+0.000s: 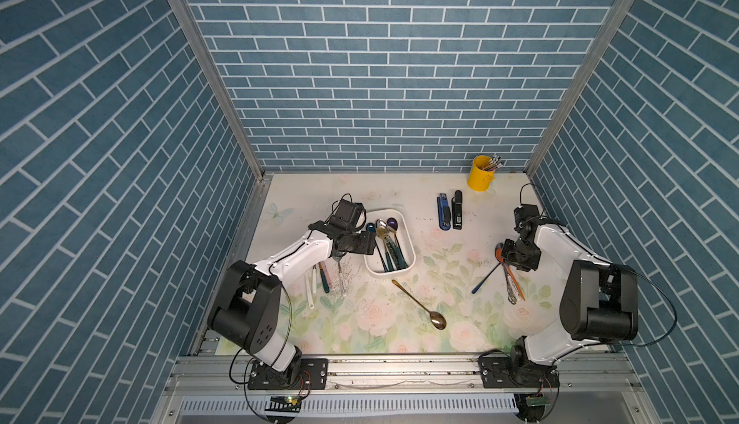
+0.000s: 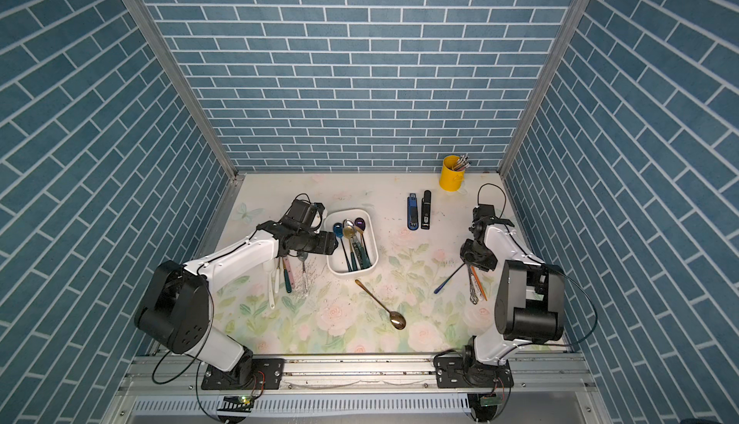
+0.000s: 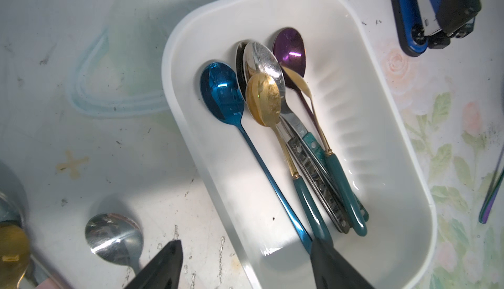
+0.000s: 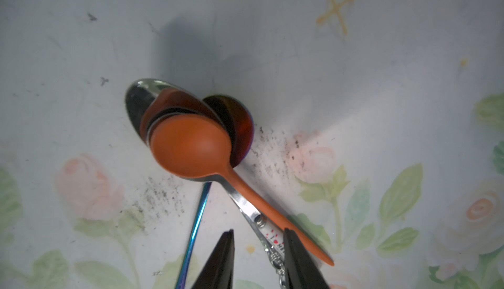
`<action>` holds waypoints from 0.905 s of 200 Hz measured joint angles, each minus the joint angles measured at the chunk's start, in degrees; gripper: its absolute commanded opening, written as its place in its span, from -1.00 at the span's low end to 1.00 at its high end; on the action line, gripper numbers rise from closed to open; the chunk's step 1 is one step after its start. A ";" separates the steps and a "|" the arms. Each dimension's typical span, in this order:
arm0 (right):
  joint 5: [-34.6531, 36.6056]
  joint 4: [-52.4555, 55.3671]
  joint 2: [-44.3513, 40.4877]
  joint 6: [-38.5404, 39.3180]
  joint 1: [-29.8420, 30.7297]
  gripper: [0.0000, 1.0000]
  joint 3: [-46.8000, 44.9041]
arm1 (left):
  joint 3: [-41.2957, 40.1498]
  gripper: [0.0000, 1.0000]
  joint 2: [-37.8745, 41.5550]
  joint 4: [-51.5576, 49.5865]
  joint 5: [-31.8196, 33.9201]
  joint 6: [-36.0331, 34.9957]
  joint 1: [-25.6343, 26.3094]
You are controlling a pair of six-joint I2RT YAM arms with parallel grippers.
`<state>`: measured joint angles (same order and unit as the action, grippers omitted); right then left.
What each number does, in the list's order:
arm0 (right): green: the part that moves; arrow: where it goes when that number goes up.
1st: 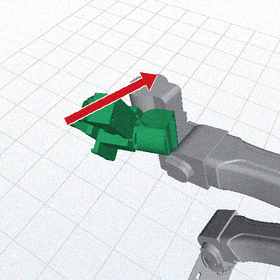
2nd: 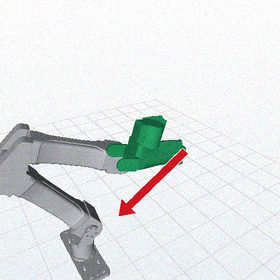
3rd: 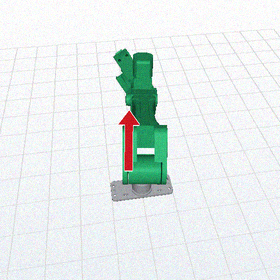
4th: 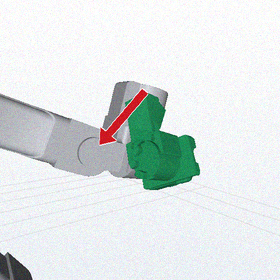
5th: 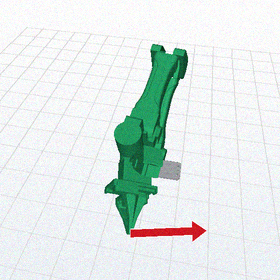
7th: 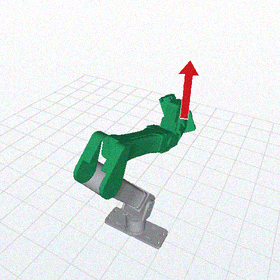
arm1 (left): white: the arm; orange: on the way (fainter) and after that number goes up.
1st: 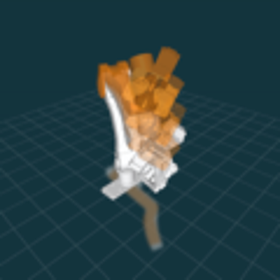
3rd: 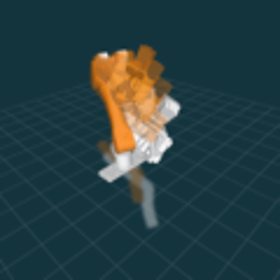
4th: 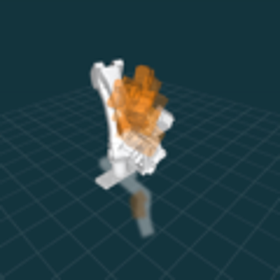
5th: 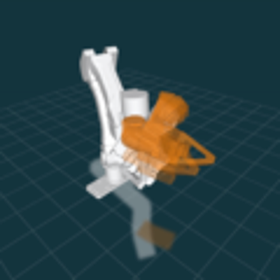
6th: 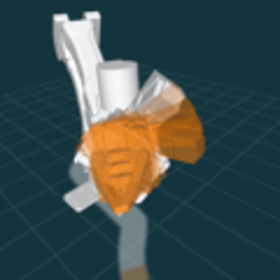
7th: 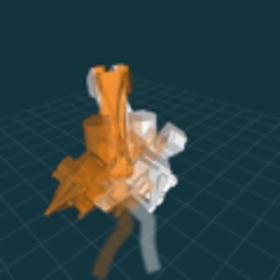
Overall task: Put the spoon into the storage box
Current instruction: Pick up the spoon from the center of the board.
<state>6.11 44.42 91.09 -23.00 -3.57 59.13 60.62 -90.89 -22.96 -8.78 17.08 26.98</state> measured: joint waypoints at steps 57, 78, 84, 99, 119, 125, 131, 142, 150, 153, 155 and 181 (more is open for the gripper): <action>-0.33 -0.66 3.98 3.63 -1.44 -0.34 0.00 | 0.55 0.60 -0.72 -0.55 0.15 0.09 0.00; -0.52 -1.01 4.17 4.17 -1.44 -0.34 0.00 | 0.81 0.59 -0.74 -0.61 0.17 0.24 0.00; -0.50 -1.16 4.17 4.46 -1.44 -0.34 0.00 | 0.87 0.60 -0.76 -0.63 0.17 0.26 0.00; -0.39 -1.38 4.28 5.05 -1.44 -0.33 0.00 | 1.11 0.59 -0.90 -0.72 0.15 0.28 0.00; -0.17 -1.70 4.94 5.44 -1.44 -0.33 0.00 | 1.44 0.59 -1.53 -0.72 0.15 0.33 0.00; -0.04 -1.77 5.22 5.46 -1.42 -0.33 0.00 | 1.46 0.59 -1.73 -0.72 0.15 0.35 0.00; 0.09 -1.86 5.40 5.49 -1.44 -0.33 0.00 | 1.46 0.59 -1.90 -0.76 0.15 0.39 0.00; 0.13 -1.92 5.42 5.49 -1.44 -0.32 0.02 | 1.46 0.59 -2.10 -0.76 0.17 0.44 0.00; 0.17 -1.92 5.46 5.49 -1.44 -0.32 0.04 | 1.46 0.59 -2.14 -0.76 0.17 0.46 0.00; 0.20 -1.92 5.46 5.51 -1.44 -0.32 0.04 | 1.46 0.59 -2.21 -0.76 0.17 0.46 0.00; 0.20 -1.92 5.49 5.51 -1.44 -0.32 0.04 | 1.46 0.59 -2.21 -0.76 0.17 0.46 0.00; 0.20 -2.01 5.79 5.55 -1.44 -0.33 0.22 | 1.46 0.59 -2.45 -0.76 0.17 0.48 0.00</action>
<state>6.31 42.41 96.88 -17.45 -5.02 59.35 62.08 -93.34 -23.73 -8.60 17.56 26.98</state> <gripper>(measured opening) 0.337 0.797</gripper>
